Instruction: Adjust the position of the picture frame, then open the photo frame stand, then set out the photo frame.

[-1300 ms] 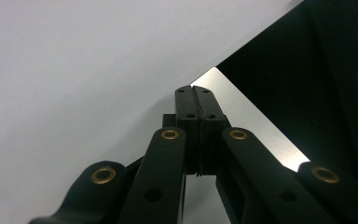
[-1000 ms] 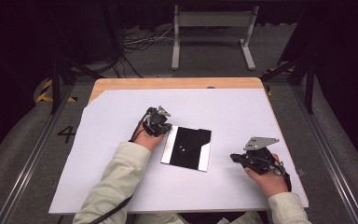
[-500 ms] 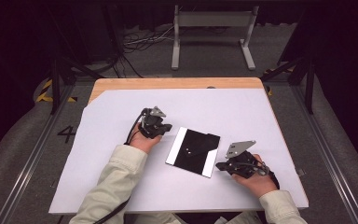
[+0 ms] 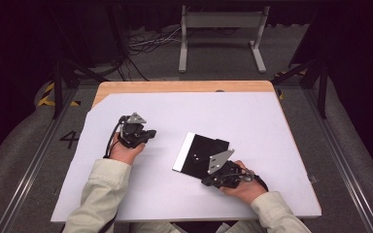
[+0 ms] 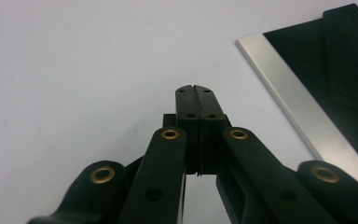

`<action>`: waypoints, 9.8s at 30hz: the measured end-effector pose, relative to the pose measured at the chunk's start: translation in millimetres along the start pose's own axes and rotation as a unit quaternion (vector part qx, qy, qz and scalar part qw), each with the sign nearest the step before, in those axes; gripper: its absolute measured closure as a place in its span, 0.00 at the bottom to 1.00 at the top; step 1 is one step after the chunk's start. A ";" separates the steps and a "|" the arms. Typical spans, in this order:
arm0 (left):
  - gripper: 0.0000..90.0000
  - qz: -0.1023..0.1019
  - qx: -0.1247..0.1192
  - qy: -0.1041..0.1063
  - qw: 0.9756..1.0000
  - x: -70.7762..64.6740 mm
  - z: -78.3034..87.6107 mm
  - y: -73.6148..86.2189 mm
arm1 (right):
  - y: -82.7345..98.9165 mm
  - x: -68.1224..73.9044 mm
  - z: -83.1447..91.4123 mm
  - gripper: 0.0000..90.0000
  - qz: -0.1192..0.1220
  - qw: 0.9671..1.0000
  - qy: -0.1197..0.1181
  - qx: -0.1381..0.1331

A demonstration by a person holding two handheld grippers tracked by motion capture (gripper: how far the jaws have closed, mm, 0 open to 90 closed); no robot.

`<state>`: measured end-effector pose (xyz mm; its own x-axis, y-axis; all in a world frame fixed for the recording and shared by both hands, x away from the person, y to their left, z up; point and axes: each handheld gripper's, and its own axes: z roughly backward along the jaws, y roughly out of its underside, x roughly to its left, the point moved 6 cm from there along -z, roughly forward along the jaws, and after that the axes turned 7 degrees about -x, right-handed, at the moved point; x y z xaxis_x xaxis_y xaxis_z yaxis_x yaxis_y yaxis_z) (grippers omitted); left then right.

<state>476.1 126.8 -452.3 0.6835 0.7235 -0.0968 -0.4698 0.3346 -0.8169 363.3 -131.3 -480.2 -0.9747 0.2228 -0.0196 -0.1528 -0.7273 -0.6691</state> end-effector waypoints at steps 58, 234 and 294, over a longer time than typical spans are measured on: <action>1.00 0.032 0.004 0.005 0.999 9.7 15.7 27.5 | 3.3 -113.7 42.9 1.00 -0.136 0.965 0.203 -0.090; 0.72 -0.012 -0.084 0.140 0.986 12.2 39.0 60.1 | -42.7 -69.4 26.8 1.00 -0.151 0.954 0.143 -0.217; 0.72 -0.024 -0.061 0.127 0.990 10.5 33.4 63.1 | -55.8 -116.9 22.6 0.36 -0.355 0.926 0.018 -0.126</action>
<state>435.0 175.7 -485.9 0.8295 0.5275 -0.1835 -0.3728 0.2783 -0.8852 482.0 -131.4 -423.7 -0.6367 0.6109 0.4706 -0.7057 -0.2155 -0.6750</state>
